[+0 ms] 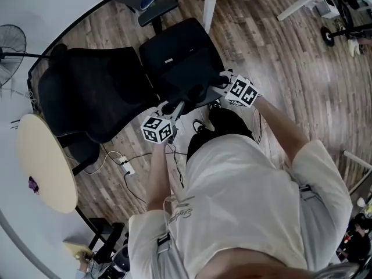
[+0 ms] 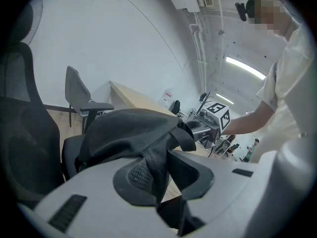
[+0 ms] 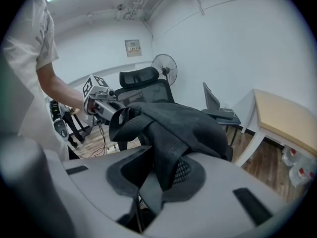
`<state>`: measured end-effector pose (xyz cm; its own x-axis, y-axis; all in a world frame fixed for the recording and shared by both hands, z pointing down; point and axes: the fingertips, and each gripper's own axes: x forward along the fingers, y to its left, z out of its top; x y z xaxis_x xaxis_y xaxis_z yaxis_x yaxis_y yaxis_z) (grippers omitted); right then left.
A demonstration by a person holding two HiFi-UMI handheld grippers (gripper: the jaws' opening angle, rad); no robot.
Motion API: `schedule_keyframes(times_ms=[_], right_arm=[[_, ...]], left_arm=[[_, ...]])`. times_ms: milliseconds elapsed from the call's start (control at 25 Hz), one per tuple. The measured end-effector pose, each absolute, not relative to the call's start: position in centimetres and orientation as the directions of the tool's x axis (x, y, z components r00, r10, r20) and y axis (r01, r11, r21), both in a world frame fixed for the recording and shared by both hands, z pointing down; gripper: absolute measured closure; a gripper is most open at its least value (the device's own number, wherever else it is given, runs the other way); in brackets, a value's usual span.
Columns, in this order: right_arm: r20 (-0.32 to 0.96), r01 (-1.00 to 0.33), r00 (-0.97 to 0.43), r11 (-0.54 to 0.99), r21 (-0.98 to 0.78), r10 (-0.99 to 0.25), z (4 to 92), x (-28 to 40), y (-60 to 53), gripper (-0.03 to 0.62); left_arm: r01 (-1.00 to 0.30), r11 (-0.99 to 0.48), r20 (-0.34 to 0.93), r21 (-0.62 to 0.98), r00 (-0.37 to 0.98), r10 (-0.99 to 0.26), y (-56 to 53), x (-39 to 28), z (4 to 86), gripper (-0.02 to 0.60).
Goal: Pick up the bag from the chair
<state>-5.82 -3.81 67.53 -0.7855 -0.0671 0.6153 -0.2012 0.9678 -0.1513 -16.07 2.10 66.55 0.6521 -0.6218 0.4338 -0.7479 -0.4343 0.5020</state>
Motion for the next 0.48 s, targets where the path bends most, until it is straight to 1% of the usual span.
schedule_keyframes(times_ms=[280,480], right_arm=[[0.55,-0.136,-0.835,0.971,-0.198,-0.005,65.2,-6.6,-7.9,0.558],[0.491,-0.102,-0.87,0.964,-0.246,0.033,63.6,-7.9,-10.3,0.562]], left_arm=[[-0.743,-0.44,0.439,0.505,0.659,-0.61,-2.1,-16.8,64.2,0.509],[-0.761,-0.419,0.428,0.495,0.633,-0.645,-4.5,-17.8,62.7,0.518]])
